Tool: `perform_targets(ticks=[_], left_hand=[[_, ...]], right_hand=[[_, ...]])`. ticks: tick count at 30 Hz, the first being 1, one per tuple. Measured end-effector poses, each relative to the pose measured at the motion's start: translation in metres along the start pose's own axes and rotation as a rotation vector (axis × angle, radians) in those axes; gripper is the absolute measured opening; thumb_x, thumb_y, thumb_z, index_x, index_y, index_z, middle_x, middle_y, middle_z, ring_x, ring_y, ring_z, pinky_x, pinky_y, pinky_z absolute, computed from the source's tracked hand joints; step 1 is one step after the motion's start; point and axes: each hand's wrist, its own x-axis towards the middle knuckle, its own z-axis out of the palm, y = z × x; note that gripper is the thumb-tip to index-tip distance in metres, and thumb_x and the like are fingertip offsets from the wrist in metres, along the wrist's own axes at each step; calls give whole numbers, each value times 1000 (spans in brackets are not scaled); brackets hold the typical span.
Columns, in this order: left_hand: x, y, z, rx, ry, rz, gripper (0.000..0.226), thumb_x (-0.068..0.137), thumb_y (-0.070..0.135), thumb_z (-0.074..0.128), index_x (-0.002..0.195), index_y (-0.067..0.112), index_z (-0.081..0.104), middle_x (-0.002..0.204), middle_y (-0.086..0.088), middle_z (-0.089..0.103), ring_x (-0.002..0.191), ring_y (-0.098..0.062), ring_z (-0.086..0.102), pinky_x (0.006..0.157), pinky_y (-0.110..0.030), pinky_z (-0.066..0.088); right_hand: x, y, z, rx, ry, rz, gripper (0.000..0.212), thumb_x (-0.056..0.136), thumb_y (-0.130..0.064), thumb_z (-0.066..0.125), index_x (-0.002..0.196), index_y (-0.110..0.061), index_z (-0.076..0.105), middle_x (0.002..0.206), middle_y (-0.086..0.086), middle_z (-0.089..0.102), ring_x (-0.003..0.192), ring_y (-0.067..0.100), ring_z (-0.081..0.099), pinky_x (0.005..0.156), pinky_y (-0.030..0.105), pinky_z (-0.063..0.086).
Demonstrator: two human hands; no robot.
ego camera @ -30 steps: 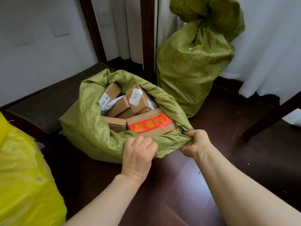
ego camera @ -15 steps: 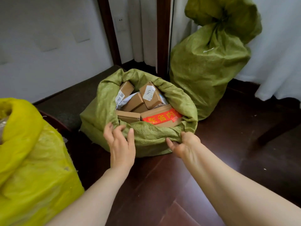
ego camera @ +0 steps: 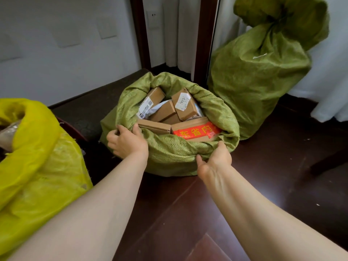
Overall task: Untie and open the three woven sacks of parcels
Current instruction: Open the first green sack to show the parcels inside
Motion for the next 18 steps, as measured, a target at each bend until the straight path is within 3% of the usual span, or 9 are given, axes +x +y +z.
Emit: perform_targets(ticks=[3,5,6,9,11,14,16,18], left_hand=[[13,-4,-4,-176,61,15,42,97,33,44,116,-1,61,126,-16,48,115,-33,46,101,-38,38],[17,0,-16,-447,47,-180,36,97,27,45,106,-2,65,114,-16,61,108,-31,57,92,-35,44],[21,1,-21,-585,18,-330,34,97,25,46,112,0,62,117,-15,62,109,-30,58,90,-33,45],[24,3,-35,-898,-350,-698,35,96,20,42,128,11,54,134,-10,55,119,-27,55,84,-39,51],[20,2,-37,-1002,-487,-832,31,92,21,42,111,19,67,115,-7,67,101,-25,64,69,-41,55],[9,3,-41,-922,-498,-854,25,89,31,47,98,20,67,95,-5,68,90,-26,64,79,-42,54],[9,5,-45,-790,-405,-766,30,87,38,52,107,18,61,106,-4,64,99,-28,61,90,-42,51],[18,2,-47,-583,-164,-545,42,86,29,57,124,12,51,121,-5,54,111,-31,55,95,-40,47]], right_hand=[[6,-2,0,-3,18,38,39,98,-27,47,133,-11,44,141,10,40,124,29,45,99,44,47],[14,-5,-1,-11,48,65,38,98,-18,46,135,-9,44,143,13,38,125,31,45,94,44,51],[18,-7,-1,-21,58,74,37,97,-15,48,134,-9,46,142,13,39,123,32,46,90,44,53],[27,-14,-2,-55,70,54,39,92,-6,52,131,-9,49,138,13,44,119,31,48,83,44,56],[33,-21,-1,-67,88,10,40,92,-3,51,132,-10,49,138,12,45,119,31,49,80,43,56],[37,-26,-2,-85,94,-24,38,94,-4,46,131,-11,50,139,11,46,121,31,49,73,39,51],[37,-25,-1,-111,89,-30,38,96,-8,44,133,-13,48,140,10,45,112,28,52,71,36,50],[36,-24,-1,-119,100,-68,34,96,-12,46,130,-12,51,135,9,48,98,28,54,74,34,53]])
